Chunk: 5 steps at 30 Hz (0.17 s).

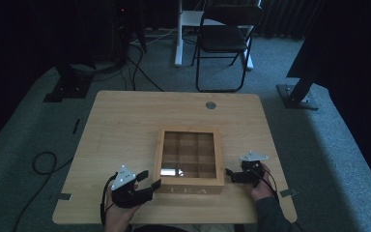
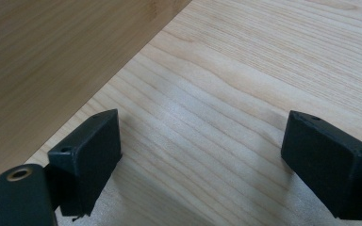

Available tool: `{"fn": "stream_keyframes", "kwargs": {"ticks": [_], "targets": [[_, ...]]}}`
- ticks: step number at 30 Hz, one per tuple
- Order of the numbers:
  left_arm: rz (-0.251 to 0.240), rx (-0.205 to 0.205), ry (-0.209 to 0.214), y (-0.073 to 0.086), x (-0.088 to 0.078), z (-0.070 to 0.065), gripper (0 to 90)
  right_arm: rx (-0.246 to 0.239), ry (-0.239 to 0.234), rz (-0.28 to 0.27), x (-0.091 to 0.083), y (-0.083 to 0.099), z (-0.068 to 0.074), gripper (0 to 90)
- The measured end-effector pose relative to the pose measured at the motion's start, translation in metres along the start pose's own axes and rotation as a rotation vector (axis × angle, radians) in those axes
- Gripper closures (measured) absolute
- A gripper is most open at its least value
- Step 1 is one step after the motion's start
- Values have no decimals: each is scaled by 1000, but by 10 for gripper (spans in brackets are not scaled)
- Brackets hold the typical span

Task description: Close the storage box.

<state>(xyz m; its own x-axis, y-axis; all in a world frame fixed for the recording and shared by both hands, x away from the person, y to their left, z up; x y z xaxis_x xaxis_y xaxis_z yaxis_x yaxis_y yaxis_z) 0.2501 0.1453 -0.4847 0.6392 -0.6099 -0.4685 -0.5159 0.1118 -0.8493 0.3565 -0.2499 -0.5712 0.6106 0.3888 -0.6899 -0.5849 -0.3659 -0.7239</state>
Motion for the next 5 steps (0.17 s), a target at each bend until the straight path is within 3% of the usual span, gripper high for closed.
{"fn": "stream_keyframes", "kwargs": {"ticks": [5], "targets": [[-2, -16, -34, 0, -1, 8, 377, 0, 0, 0, 0, 0, 0, 122]]}}
Point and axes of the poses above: each handheld gripper's, and its own axes: x roughly forward along the jaws, y roughly out of its underside, z roughly to its left, the point moved 3 cm from there along x, roughly forward along the jaws
